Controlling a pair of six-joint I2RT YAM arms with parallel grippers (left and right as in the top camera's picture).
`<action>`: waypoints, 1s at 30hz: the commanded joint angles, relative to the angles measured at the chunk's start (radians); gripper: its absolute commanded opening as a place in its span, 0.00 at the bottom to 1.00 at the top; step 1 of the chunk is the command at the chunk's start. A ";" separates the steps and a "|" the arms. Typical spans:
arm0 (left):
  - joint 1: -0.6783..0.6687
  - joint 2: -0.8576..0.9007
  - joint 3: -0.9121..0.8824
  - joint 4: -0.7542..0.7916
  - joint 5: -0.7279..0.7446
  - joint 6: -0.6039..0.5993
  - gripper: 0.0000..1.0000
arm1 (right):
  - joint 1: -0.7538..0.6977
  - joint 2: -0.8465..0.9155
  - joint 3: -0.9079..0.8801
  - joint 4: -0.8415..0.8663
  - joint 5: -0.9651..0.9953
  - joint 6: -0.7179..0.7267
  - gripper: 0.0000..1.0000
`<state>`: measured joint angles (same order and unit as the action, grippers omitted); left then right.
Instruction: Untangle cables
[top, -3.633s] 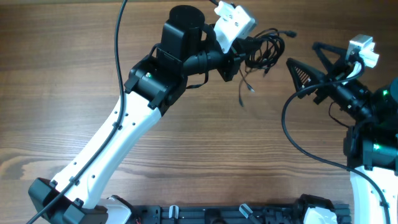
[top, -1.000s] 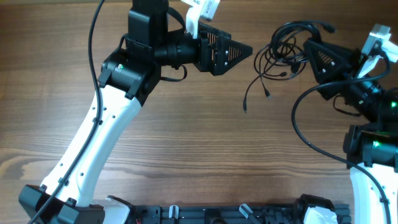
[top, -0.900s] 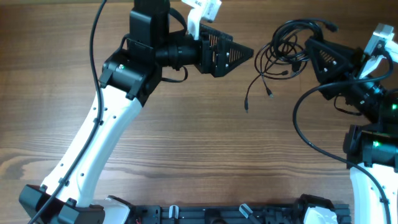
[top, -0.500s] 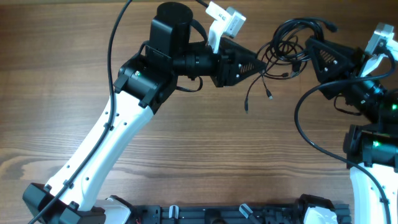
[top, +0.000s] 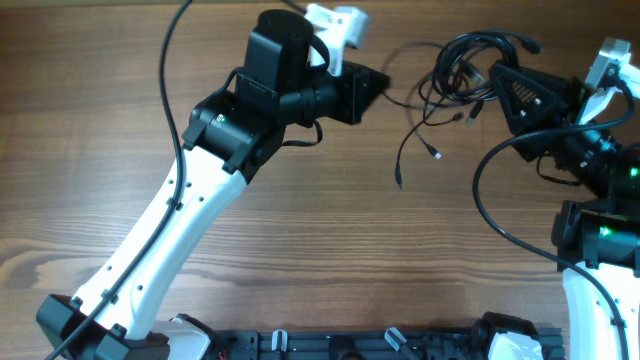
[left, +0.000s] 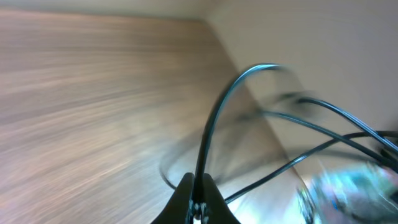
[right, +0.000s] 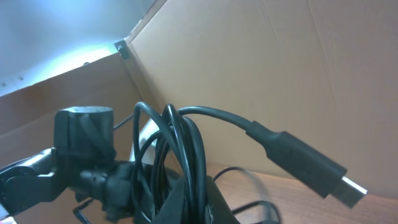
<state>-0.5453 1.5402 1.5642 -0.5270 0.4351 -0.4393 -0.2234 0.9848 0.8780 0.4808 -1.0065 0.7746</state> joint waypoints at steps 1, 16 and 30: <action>0.000 -0.020 0.006 -0.017 -0.254 -0.182 0.04 | 0.000 0.000 0.019 0.013 -0.008 0.010 0.04; 0.000 -0.020 0.006 -0.023 -0.249 -0.169 1.00 | -0.001 0.000 0.019 0.000 -0.008 -0.016 0.04; 0.000 -0.020 0.006 0.188 0.212 0.111 0.88 | 0.000 0.048 0.018 -0.025 -0.024 -0.041 0.04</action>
<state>-0.5453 1.5402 1.5642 -0.3691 0.4221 -0.4770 -0.2234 1.0195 0.8780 0.4500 -1.0142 0.7547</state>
